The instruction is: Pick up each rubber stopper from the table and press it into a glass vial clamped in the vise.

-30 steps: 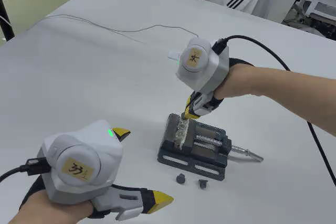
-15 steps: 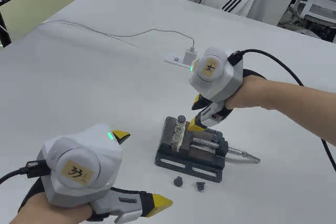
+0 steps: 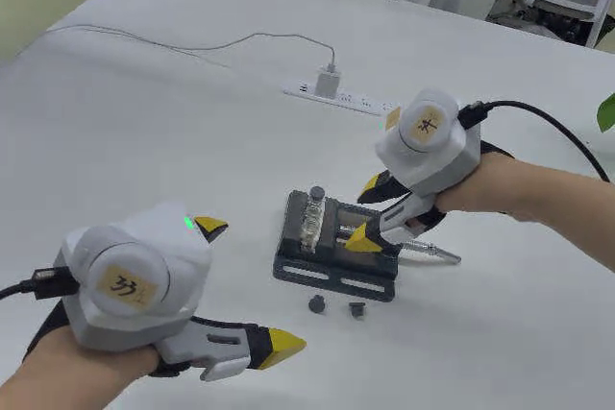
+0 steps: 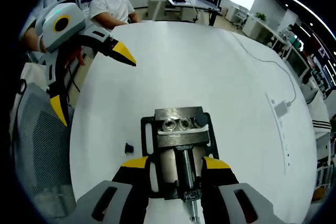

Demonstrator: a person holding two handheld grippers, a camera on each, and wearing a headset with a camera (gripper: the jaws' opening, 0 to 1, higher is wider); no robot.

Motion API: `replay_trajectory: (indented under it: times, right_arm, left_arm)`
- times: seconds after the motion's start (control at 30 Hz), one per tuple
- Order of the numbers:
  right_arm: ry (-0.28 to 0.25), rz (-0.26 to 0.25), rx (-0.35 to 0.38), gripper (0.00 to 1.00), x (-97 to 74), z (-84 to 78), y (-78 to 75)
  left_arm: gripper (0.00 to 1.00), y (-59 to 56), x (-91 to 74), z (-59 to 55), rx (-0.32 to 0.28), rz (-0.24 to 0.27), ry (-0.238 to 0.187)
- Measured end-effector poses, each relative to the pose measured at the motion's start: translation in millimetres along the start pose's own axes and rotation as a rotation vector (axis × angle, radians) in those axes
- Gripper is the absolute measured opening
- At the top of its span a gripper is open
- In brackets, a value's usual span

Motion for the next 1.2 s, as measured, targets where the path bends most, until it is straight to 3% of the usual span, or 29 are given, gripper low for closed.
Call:
replay_trajectory:
  times: [0.13, 0.33, 0.67, 0.87, 1.1, 1.2]
  right_arm:
    - [-0.024, 0.003, 0.009, 0.33, -5.1, -5.6, 11.7]
    - [-0.027, 0.022, -0.043, 0.27, -9.6, -17.9, 31.1]
    - [-0.036, 0.035, -0.148, 0.15, 4.8, -40.0, 52.4]
    - [-0.013, 0.055, -0.211, 0.07, 15.8, -50.2, 56.6]
    - [0.002, 0.076, -0.212, 0.04, 21.8, -54.3, 55.0]
    - [0.01, 0.087, -0.247, 0.02, 23.0, -54.0, 55.9]
  left_arm:
    - [0.87, -0.2, 0.8, 1.5, 0.004, -0.005, -0.004]
    - [0.87, -3.1, 2.4, 4.2, 0.007, -0.011, -0.01]
    - [0.86, -9.6, 0.9, 0.3, -0.008, -0.004, -0.017]
    - [0.86, -13.9, -0.4, -2.9, -0.021, -0.004, -0.013]
    - [0.86, -13.9, -1.9, -6.5, -0.042, 0.006, -0.012]
    - [0.85, -14.9, -1.5, -8.2, -0.048, 0.006, -0.009]
Point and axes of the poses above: the centre of the closed fingertips' face, and the gripper's own axes: x roughly forward along the fingers, y roughly to its left, z roughly out of its top, the point moved 9 cm from there along -x, roughly backward along the fingers, and after that the axes turned 6 degrees about x, right-handed, at the moved point
